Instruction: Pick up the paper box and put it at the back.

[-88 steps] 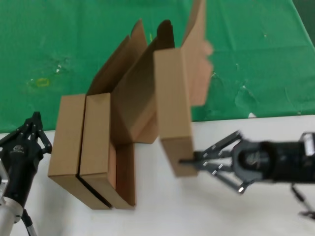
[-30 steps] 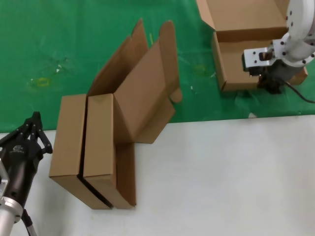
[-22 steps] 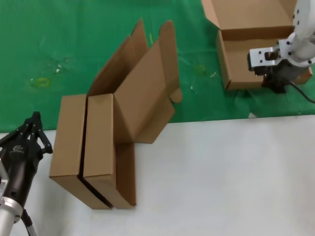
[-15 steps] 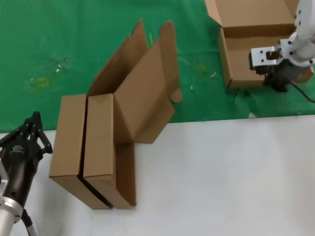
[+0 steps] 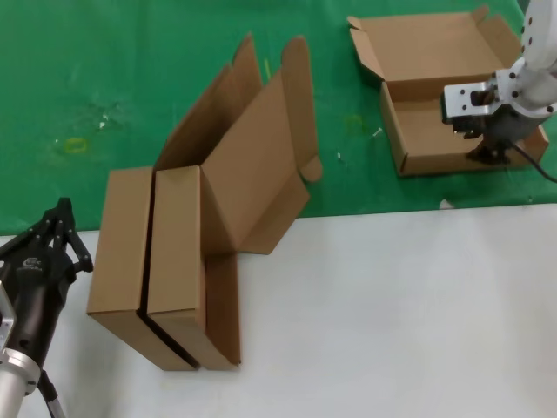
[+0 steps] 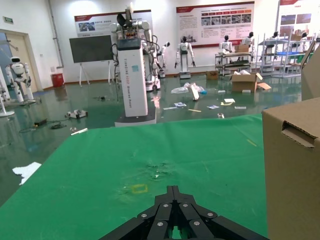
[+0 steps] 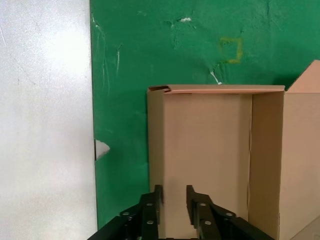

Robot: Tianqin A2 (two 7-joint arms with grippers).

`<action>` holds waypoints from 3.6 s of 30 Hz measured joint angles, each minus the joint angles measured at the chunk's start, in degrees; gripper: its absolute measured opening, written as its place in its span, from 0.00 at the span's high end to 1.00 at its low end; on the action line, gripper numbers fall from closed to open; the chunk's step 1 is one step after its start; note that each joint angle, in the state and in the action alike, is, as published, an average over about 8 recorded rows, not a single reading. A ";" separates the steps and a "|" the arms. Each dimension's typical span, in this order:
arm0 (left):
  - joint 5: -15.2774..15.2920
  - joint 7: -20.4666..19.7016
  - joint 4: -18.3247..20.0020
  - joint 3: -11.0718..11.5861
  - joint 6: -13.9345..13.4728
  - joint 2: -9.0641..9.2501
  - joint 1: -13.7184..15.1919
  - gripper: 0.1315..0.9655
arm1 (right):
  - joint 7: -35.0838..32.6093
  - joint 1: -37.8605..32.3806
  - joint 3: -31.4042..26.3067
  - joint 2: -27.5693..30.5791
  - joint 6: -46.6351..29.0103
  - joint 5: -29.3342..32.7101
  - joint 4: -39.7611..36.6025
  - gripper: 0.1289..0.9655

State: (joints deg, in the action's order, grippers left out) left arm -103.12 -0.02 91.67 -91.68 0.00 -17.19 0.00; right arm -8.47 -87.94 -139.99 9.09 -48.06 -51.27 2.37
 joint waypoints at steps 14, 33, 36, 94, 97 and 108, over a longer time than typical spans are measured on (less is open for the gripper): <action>0.00 0.00 0.00 0.00 0.00 0.00 0.00 0.98 | 0.00 0.00 0.00 0.00 0.00 0.00 0.00 0.66; 0.00 0.00 0.00 0.00 0.00 0.00 0.00 0.92 | 0.00 0.00 0.00 0.00 0.00 0.00 0.00 0.24; 0.00 0.00 0.00 0.00 0.00 0.00 0.00 0.88 | 0.00 0.00 0.00 0.00 0.00 0.00 0.00 0.17; -0.01 0.01 0.00 0.00 0.00 0.00 0.00 0.00 | 4.00 41.55 22.84 3.83 22.70 -24.50 42.21 0.00; -0.01 0.03 0.00 0.00 0.00 0.00 0.00 0.00 | 4.34 45.11 24.79 4.16 24.65 -26.60 45.83 0.00; -0.01 0.02 0.00 0.00 0.00 0.00 0.00 0.00 | 5.58 58.04 31.87 5.34 31.69 -34.20 58.91 0.00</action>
State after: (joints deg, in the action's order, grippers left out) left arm -103.13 0.00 91.67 -91.67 0.00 -17.19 0.00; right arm -2.89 -29.90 -108.12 14.43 -16.37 -85.47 61.28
